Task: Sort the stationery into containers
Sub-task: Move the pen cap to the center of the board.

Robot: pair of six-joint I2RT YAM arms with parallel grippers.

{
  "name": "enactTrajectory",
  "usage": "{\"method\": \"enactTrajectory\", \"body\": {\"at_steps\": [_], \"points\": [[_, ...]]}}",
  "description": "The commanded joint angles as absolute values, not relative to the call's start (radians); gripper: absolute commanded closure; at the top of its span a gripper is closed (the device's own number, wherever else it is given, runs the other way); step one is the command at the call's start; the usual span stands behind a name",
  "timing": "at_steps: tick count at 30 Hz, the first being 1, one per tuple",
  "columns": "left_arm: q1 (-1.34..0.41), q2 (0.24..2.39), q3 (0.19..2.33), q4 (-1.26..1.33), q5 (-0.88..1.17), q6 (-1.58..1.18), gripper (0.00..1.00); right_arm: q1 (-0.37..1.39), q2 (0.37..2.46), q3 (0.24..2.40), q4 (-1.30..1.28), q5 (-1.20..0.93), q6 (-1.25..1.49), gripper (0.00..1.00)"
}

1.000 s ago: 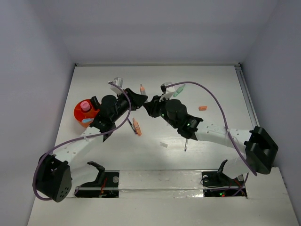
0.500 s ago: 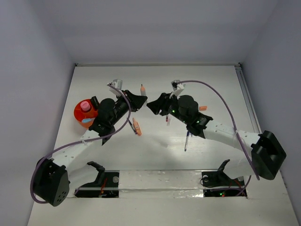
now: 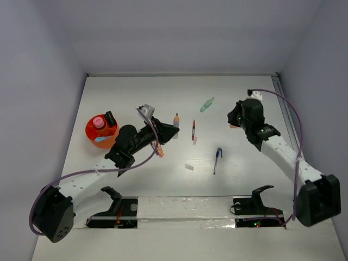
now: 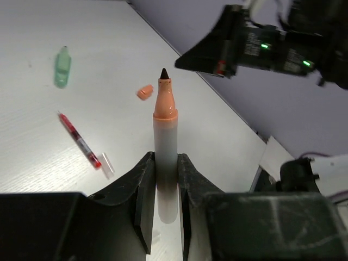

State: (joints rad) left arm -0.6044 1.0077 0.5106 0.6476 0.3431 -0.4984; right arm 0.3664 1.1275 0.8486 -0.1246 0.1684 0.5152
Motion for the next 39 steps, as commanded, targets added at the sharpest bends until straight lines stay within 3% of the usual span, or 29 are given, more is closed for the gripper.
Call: {"method": "enactTrajectory", "body": {"at_steps": [1,4,5,13,39], "points": [[-0.630,0.976,0.474,0.761,0.423,-0.428,1.00,0.243,1.230,0.877,-0.311,0.170,0.465,0.91],[-0.640,0.974,0.462,0.767,0.426,-0.423,1.00,0.170,1.333,0.917,-0.350,0.104,0.437,0.77],[-0.640,0.976,0.456,0.773,0.428,-0.423,1.00,0.161,1.377,0.922,-0.356,0.116,0.434,0.68],[-0.669,0.977,0.449,0.766,0.402,-0.416,1.00,0.143,1.506,0.922,-0.291,0.069,0.442,0.40],[-0.669,0.996,0.463,0.712,0.351,-0.382,1.00,0.095,1.828,1.104,-0.068,-0.118,0.598,0.45]]}}
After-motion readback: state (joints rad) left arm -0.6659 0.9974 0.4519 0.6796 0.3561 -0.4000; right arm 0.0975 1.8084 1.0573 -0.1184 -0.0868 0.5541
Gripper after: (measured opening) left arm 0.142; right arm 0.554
